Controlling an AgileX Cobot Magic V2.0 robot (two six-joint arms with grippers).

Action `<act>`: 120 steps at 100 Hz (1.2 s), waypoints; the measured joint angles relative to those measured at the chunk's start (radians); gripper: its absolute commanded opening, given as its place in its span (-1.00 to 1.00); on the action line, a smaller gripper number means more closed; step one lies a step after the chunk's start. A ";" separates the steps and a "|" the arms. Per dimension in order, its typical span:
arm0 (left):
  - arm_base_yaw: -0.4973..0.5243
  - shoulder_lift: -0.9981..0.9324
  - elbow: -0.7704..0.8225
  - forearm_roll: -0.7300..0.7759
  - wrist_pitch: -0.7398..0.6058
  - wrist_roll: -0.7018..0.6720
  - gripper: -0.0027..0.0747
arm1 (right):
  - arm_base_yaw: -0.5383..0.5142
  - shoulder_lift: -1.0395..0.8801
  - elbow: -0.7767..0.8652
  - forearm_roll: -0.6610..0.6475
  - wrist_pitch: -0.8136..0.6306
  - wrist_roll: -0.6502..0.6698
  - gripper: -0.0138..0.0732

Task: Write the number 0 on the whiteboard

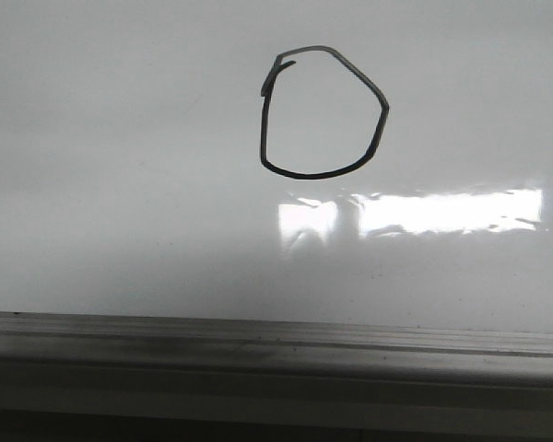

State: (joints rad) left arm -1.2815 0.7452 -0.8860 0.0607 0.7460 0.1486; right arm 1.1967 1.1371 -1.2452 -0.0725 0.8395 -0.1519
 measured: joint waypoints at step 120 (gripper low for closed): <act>-0.005 0.068 -0.005 0.014 0.028 0.010 -0.98 | 0.102 0.039 0.008 0.007 -0.037 -0.006 0.18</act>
State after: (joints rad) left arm -1.2867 0.8131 -0.8906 0.0749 0.7742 0.1585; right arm 1.2986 1.1762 -1.2373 -0.0651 0.8029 -0.1584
